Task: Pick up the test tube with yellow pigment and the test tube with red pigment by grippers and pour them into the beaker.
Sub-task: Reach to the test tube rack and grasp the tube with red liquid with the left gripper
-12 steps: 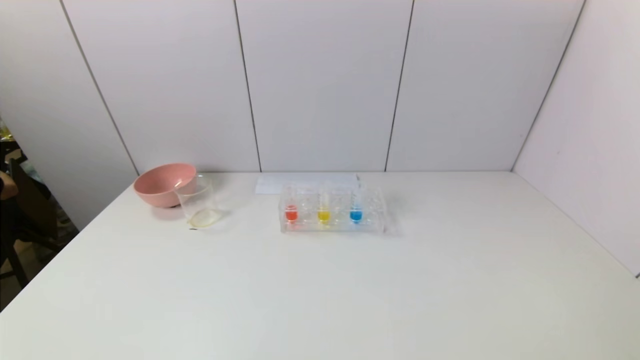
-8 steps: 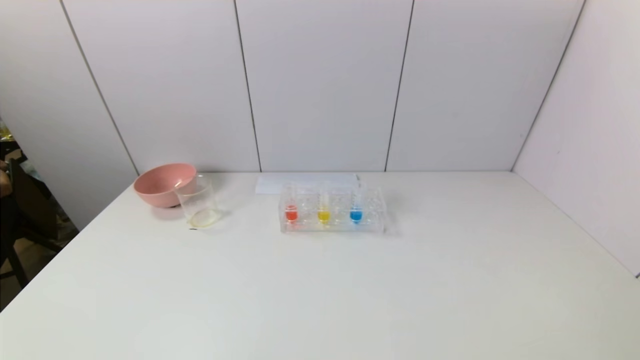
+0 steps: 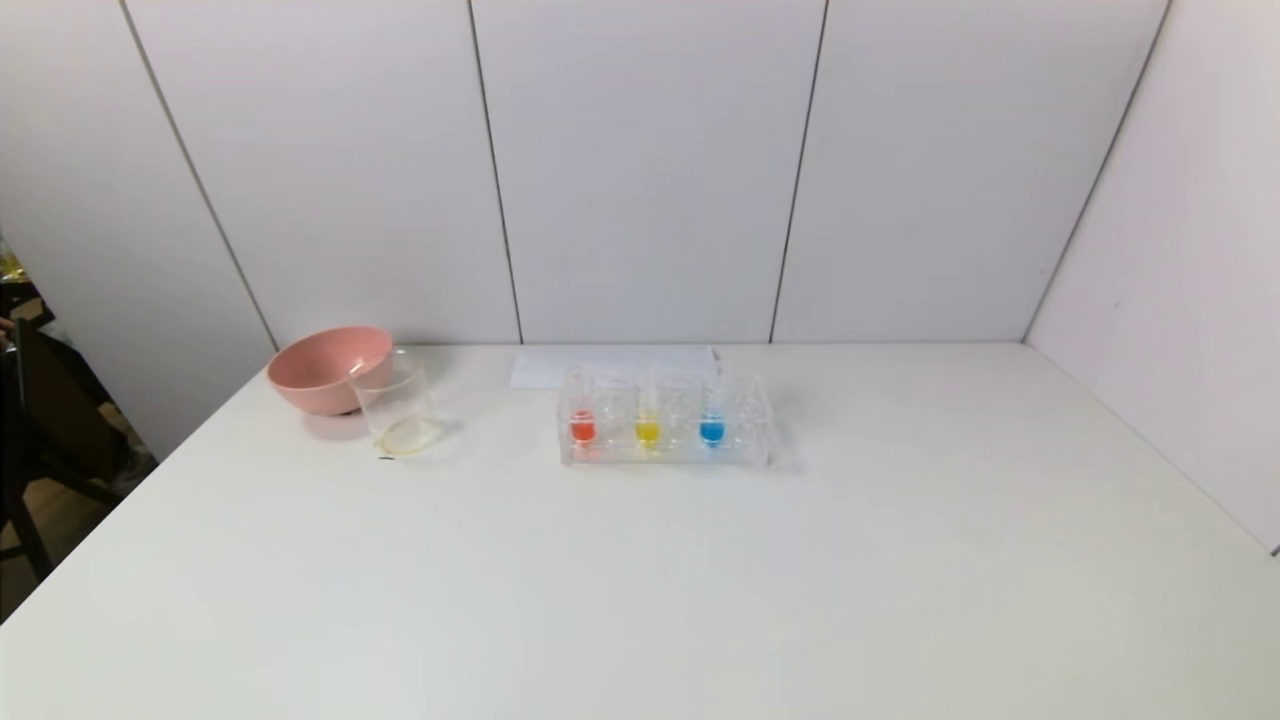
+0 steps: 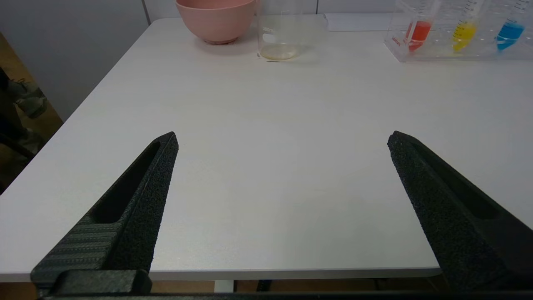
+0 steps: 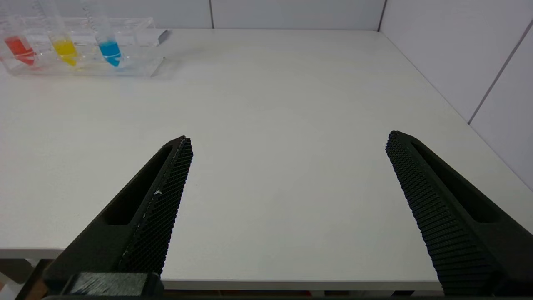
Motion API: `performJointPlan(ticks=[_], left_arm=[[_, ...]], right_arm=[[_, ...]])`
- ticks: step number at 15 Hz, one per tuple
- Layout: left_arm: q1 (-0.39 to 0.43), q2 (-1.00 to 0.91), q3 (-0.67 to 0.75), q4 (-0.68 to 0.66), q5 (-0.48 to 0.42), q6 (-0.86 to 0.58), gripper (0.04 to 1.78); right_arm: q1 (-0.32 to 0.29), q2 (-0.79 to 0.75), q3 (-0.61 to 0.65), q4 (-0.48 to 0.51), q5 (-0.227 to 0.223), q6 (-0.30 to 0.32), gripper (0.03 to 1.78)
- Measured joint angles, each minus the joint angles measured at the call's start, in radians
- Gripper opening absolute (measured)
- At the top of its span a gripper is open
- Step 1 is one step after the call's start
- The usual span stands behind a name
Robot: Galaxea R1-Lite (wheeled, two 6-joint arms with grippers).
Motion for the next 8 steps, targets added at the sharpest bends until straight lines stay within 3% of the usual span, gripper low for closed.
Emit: performJointPlan(ticks=[4,8], left_arm=[[0.0,0.0,-0.01,-0.001,-0.003,0.016,1.76],[0.0,0.023,-0.13,0.065,-0.049,0.013,1.76]], right_arm=[[0.0,0.0,0.0,0.0,0.0,0.0,1.7],[0.0,0.0,0.0,0.0,0.0,0.0,1.7]])
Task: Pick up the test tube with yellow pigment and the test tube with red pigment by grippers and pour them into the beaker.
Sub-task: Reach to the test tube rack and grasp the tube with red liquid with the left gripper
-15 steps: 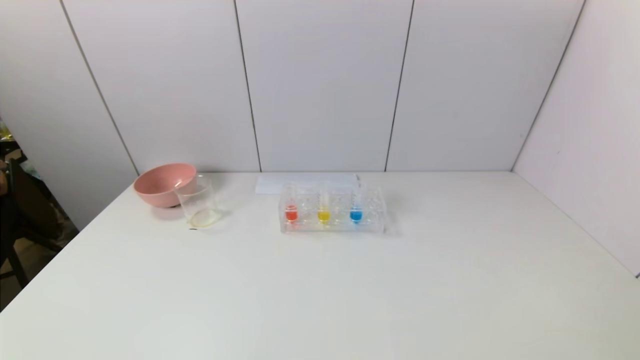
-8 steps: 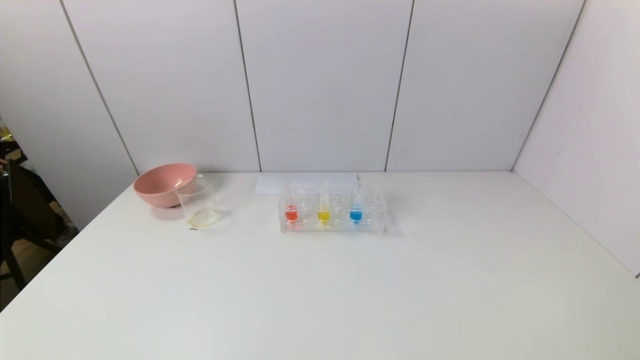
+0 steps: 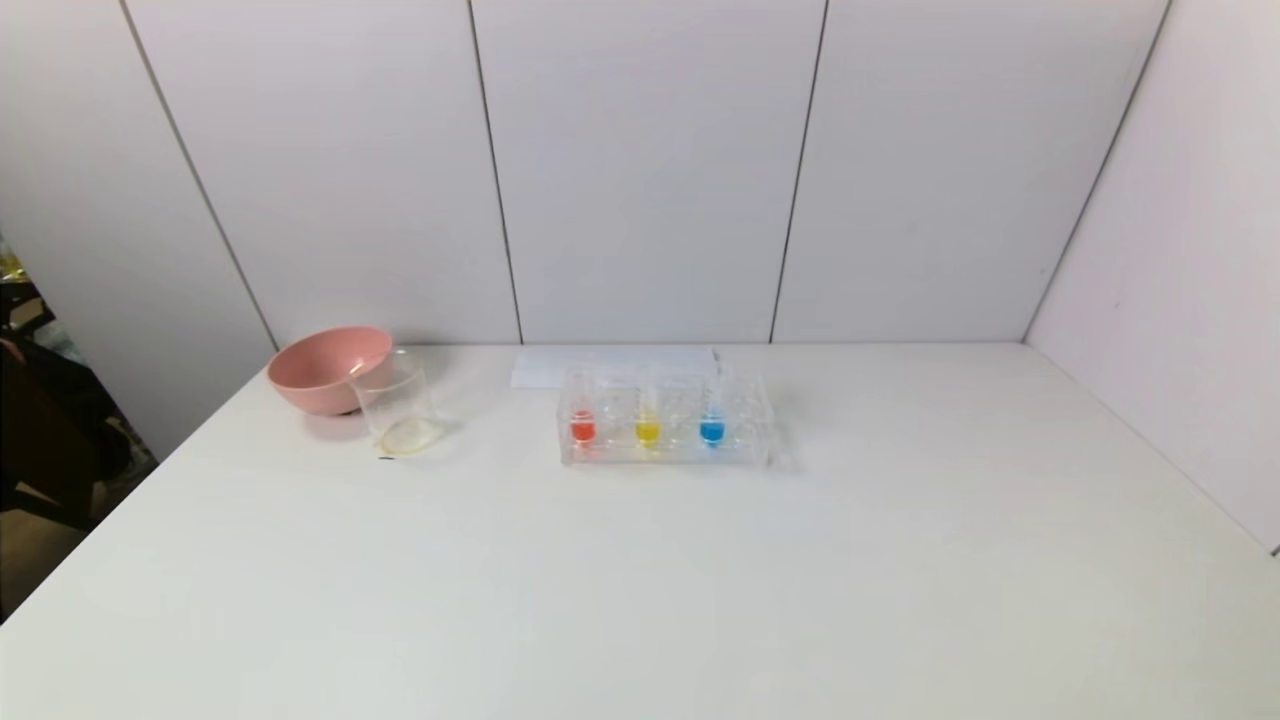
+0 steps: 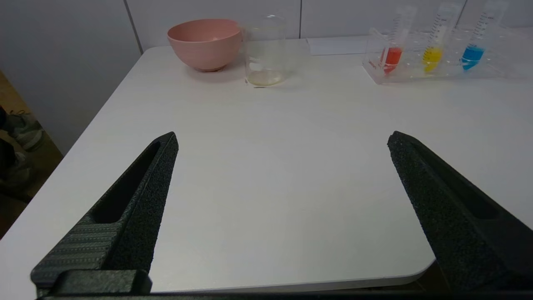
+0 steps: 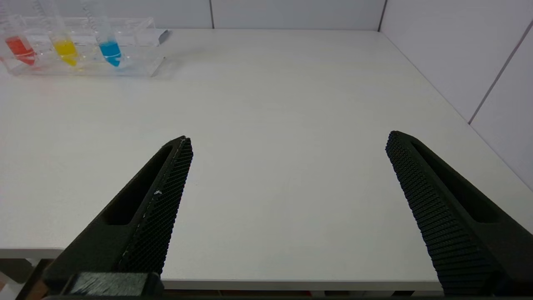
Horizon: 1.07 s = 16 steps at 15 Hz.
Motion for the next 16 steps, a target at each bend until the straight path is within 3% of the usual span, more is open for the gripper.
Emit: performJointPlan(ticks=[8,16], left_arm=[[-0.004,0.318,-0.286,-0.013,-0.055,-0.008,1.76],[-0.006,0.763,-0.381,-0.343,-0.134,-0.03,1.76]], right_arm=[[0.0,0.0,0.0,0.0,0.0,0.0,1.7],[0.0,0.0,0.0,0.0,0.0,0.0,1.7]])
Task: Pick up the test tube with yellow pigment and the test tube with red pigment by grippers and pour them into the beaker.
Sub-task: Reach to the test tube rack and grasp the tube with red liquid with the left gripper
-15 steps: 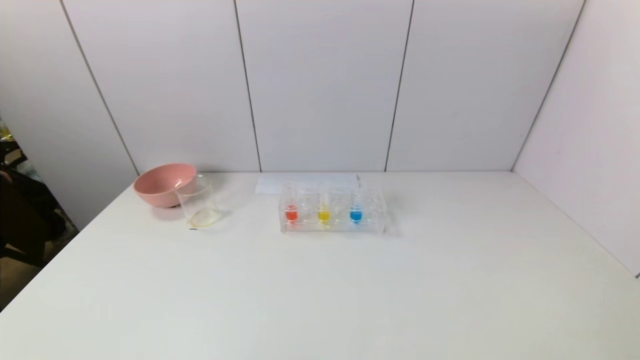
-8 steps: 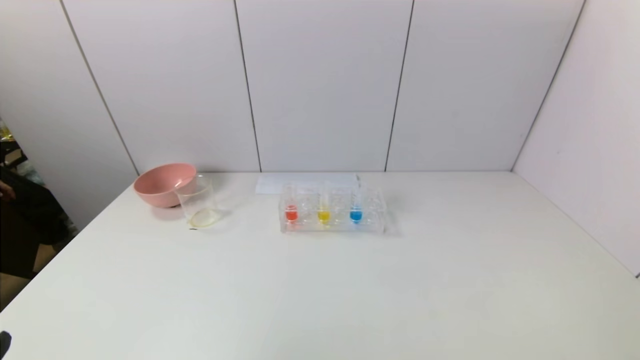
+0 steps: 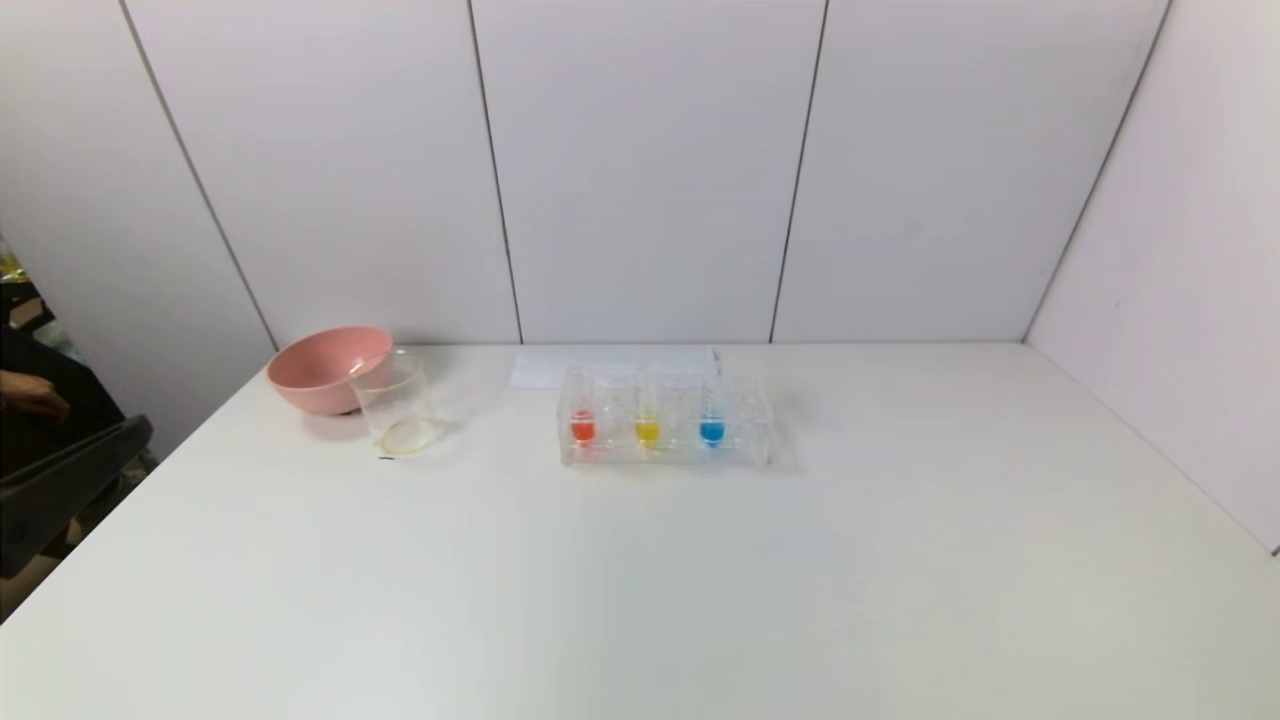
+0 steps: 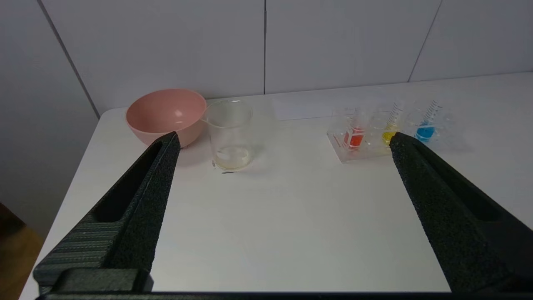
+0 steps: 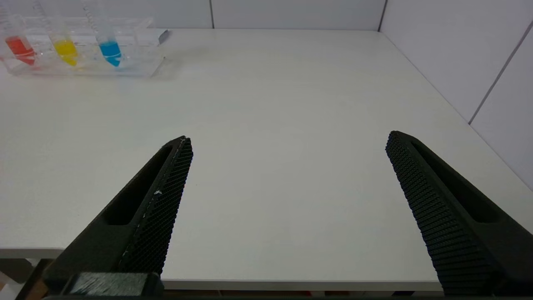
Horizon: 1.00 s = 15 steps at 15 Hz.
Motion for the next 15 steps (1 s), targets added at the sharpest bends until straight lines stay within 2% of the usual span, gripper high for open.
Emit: performJointPlan(ticks=[7,11,15], left_arm=[[-0.013,0.376,-0.069,-0.294,-0.011,-0.009,1.76],[-0.057,0.531,-0.094,-0.4,-0.009,-0.009,1.76],[-0.101,0.68,-0.108,-0.578,-0.008,-0.008,1.76]], right_arm=[[0.0,0.0,0.0,0.0,0.0,0.0,1.7],[0.0,0.0,0.0,0.0,0.0,0.0,1.7],[0.0,0.0,0.0,0.0,0.0,0.0,1.7]])
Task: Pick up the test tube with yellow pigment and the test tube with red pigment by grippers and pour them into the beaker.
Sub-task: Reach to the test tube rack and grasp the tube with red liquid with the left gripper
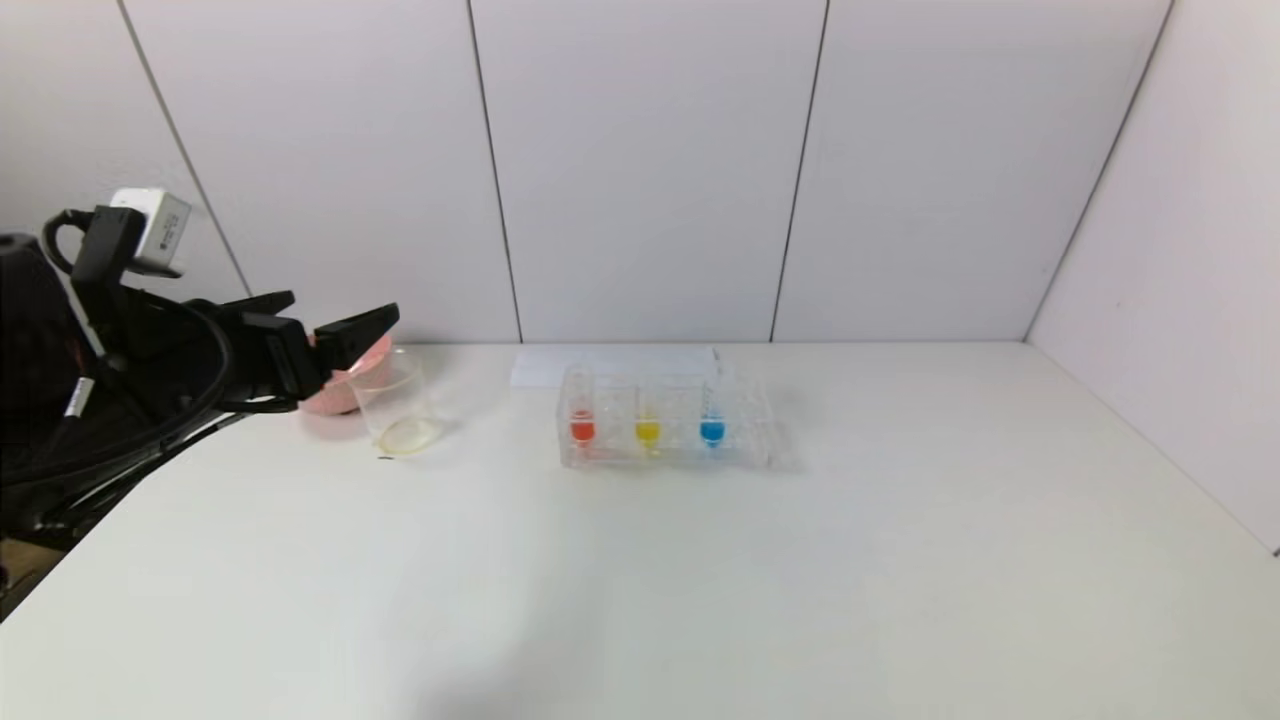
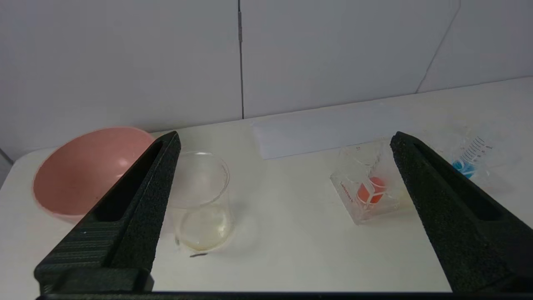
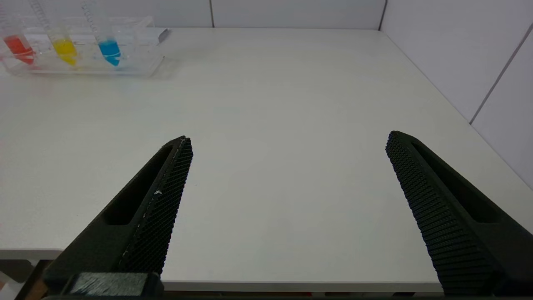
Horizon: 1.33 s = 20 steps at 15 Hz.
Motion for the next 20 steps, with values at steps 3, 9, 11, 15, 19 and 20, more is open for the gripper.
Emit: performJointPlan(ticks=[3,9,11,15,19,20], left_arm=[[-0.058,0.087,-0.013,-0.07,0.001,0.001,1.76],[-0.164,0.164,-0.031,-0.075,0.074,0.003,1.76],[-0.19,0.198,-0.034,-0.1,0.078,0.002,1.76],[-0.233,0.299,-0.036,-0.243,0.088,0.003,1.76],[-0.289,0.408,-0.055,-0.334,0.156,0.009,1.76],[-0.3,0.428,-0.061,-0.336,0.158,0.009,1.76]], right_arm=[[0.001,0.0,0.0,0.0,0.0,0.0,1.7],[0.0,0.0,0.0,0.0,-0.001,0.0,1.7],[0.0,0.0,0.0,0.0,-0.001,0.0,1.7],[0.001,0.0,0.0,0.0,-0.001,0.0,1.7],[0.001,0.0,0.0,0.0,0.0,0.0,1.7],[0.001,0.0,0.0,0.0,0.0,0.0,1.7]])
